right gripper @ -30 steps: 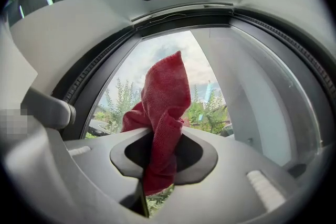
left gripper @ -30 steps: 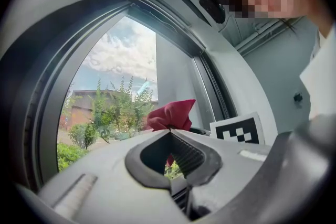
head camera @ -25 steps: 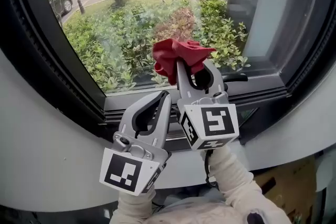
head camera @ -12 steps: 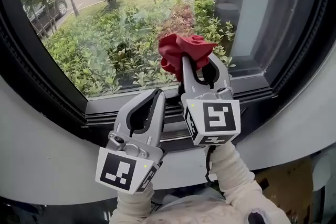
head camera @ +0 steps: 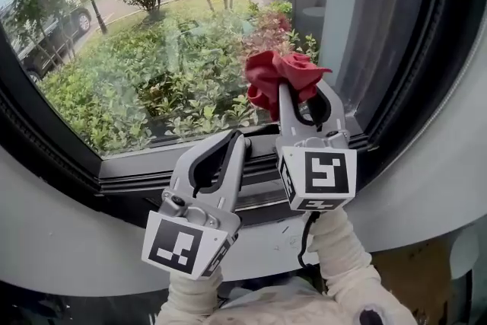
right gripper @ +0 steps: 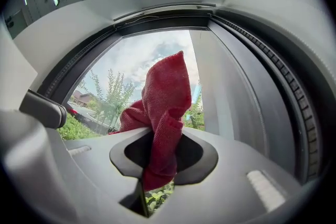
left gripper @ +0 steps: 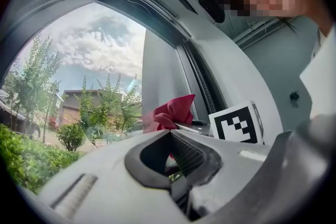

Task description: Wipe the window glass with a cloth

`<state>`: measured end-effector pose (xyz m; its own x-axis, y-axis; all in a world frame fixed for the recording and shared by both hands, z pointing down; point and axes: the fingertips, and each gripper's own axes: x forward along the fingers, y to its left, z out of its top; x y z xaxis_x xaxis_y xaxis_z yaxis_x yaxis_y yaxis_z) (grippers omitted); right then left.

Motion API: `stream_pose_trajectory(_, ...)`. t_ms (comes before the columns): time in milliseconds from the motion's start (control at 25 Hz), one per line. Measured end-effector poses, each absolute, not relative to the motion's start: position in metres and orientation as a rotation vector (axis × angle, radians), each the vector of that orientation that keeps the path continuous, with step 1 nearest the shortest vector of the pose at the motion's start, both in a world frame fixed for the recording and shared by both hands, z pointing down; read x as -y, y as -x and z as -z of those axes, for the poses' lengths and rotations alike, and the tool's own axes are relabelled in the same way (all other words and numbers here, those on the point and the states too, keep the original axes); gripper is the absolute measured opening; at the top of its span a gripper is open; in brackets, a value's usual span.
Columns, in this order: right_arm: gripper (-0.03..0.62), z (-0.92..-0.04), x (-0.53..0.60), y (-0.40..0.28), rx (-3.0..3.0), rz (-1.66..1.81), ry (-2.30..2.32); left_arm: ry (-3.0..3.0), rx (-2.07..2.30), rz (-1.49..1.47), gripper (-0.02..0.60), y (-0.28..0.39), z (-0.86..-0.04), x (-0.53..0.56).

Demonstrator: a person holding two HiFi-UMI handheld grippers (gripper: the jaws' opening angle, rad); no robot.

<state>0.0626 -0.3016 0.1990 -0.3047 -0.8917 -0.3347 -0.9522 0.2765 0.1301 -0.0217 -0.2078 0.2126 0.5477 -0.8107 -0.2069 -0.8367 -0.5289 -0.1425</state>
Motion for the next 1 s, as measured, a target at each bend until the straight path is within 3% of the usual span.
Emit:
stream_pose_trajectory(480, 0.112, -0.191, 0.312, -0.167, -2.248, -0.400, 1.792, 2.574, -1.311, -0.174, 0.000, -0.053, -0.198, 0.218)
stream_pose_trajectory(1000, 0.107, -0.226, 0.317, -0.168, -2.181, -0.389, 1.845, 2.572, -1.310, -0.151, 0.000, -0.041, -0.207, 0.215)
